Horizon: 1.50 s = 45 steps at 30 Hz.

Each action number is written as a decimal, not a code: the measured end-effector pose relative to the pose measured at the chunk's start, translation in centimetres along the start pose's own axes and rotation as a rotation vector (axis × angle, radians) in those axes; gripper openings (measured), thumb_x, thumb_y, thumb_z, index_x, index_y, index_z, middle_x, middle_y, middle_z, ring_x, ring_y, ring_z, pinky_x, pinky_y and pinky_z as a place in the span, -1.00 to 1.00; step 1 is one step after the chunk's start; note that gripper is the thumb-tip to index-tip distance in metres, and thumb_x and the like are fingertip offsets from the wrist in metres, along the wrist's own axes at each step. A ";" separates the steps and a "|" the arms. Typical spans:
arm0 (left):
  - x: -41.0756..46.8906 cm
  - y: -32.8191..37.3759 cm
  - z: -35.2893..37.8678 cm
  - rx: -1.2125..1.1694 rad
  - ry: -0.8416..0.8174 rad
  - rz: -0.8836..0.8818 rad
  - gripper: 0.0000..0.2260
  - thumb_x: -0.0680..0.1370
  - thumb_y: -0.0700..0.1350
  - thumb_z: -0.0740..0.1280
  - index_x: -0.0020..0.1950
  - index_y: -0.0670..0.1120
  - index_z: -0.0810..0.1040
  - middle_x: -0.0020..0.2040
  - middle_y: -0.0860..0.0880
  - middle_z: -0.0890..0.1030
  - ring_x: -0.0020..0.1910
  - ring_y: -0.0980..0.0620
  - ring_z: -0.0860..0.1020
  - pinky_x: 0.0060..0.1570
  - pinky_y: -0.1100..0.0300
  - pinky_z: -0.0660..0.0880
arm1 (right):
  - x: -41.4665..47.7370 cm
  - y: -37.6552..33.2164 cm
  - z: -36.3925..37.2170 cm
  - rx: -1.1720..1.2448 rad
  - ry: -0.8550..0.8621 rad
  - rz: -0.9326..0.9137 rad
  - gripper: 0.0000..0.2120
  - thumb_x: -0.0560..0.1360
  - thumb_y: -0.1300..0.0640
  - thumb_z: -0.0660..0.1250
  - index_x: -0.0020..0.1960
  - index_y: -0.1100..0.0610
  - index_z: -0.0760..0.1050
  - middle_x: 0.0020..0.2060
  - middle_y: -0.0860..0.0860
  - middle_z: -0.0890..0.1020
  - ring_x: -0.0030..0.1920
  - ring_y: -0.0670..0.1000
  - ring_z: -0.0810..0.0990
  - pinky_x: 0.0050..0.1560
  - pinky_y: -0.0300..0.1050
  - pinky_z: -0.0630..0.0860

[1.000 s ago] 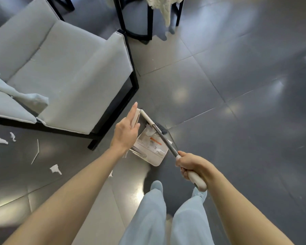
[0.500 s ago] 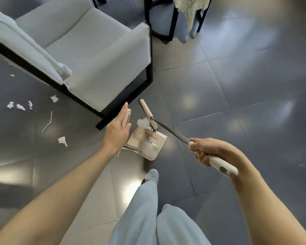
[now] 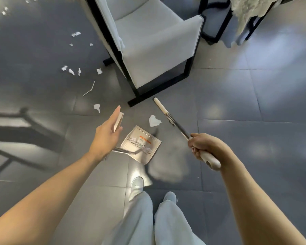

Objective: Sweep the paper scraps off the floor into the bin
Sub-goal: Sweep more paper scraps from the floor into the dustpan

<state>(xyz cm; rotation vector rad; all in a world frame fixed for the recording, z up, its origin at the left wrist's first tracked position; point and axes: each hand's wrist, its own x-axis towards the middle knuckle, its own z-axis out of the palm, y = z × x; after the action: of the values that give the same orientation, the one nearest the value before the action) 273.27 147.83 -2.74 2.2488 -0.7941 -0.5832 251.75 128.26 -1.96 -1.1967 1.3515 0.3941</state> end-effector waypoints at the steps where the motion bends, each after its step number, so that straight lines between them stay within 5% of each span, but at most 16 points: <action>1: -0.3 -1.2 -1.1 0.007 0.009 -0.012 -0.42 0.59 -0.22 0.25 0.49 0.25 0.18 -0.13 -0.02 0.52 -0.24 -0.03 0.42 -0.13 0.39 0.30 | 0.4 -0.2 0.8 -0.026 0.006 -0.002 -0.76 0.51 0.37 0.08 0.03 0.16 0.44 -0.48 0.05 0.37 -0.57 -0.07 0.31 -0.58 -0.35 0.29; 5: -0.1 -6.1 -5.4 0.016 0.050 -0.089 -0.42 0.59 -0.21 0.26 0.47 0.30 0.18 0.06 0.01 0.56 -0.09 -0.14 0.51 -0.16 0.49 0.29 | 2.6 -1.0 4.6 -0.168 0.038 -0.059 -0.80 0.48 0.35 0.08 -0.02 0.17 0.43 -0.45 0.07 0.41 -0.51 -0.02 0.35 -0.50 -0.24 0.34; 13: 2.9 -13.0 -10.1 -0.052 0.023 -0.147 -0.42 0.60 -0.20 0.25 0.45 0.34 0.18 0.27 0.07 0.53 -0.20 -0.28 0.46 0.00 -0.01 0.51 | 8.2 -2.3 15.1 -0.574 0.108 -0.096 -0.81 0.47 0.32 0.11 0.04 0.18 0.39 -0.41 0.12 0.55 -0.42 0.11 0.50 -0.42 -0.16 0.42; 17: 5.7 -13.3 -10.5 -0.065 0.037 -0.094 -0.42 0.59 -0.23 0.25 0.50 0.23 0.17 0.26 0.01 0.53 0.01 0.12 0.46 0.05 0.40 0.30 | 7.5 -3.2 20.6 -0.489 -0.006 -0.058 -0.75 0.53 0.27 0.09 0.18 0.16 0.37 -0.42 0.09 0.52 -0.45 0.05 0.47 -0.37 -0.12 0.46; 26: 9.2 -14.7 -13.1 -0.092 0.019 -0.073 -0.42 0.60 -0.21 0.22 0.53 0.18 0.12 0.37 -0.04 0.47 0.35 -0.06 0.40 0.17 0.37 0.18 | -1.2 -9.5 22.0 0.038 -0.220 0.158 -0.59 0.58 0.35 0.09 0.27 -0.06 0.40 -0.65 -0.05 0.28 -0.69 -0.18 0.22 -0.66 -0.42 0.20; 40: 13.5 -21.0 -24.5 -0.159 0.257 -0.182 -0.41 0.59 -0.23 0.25 0.52 0.17 0.15 0.37 -0.01 0.46 0.34 -0.01 0.42 0.18 0.42 0.20 | 3.6 -24.5 29.4 -0.161 -0.186 -0.057 -0.65 0.56 0.32 0.17 0.18 -0.09 0.35 -0.57 0.01 0.39 -0.60 -0.12 0.31 -0.60 -0.31 0.31; 45: 18.9 -23.3 -27.4 -0.129 0.334 -0.267 -0.41 0.58 -0.24 0.26 0.52 0.17 0.15 0.41 0.02 0.42 0.37 -0.01 0.39 0.15 0.47 0.18 | 11.2 -30.3 33.3 -0.277 -0.162 -0.206 -0.78 0.54 0.25 0.22 0.19 0.15 0.43 -0.47 0.06 0.44 -0.50 -0.02 0.37 -0.44 -0.15 0.38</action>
<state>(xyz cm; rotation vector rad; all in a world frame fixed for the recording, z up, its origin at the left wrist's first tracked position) 311.71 160.89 -4.37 2.2644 -0.2845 -0.3521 296.74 138.82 -6.10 -1.4849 1.0454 0.5300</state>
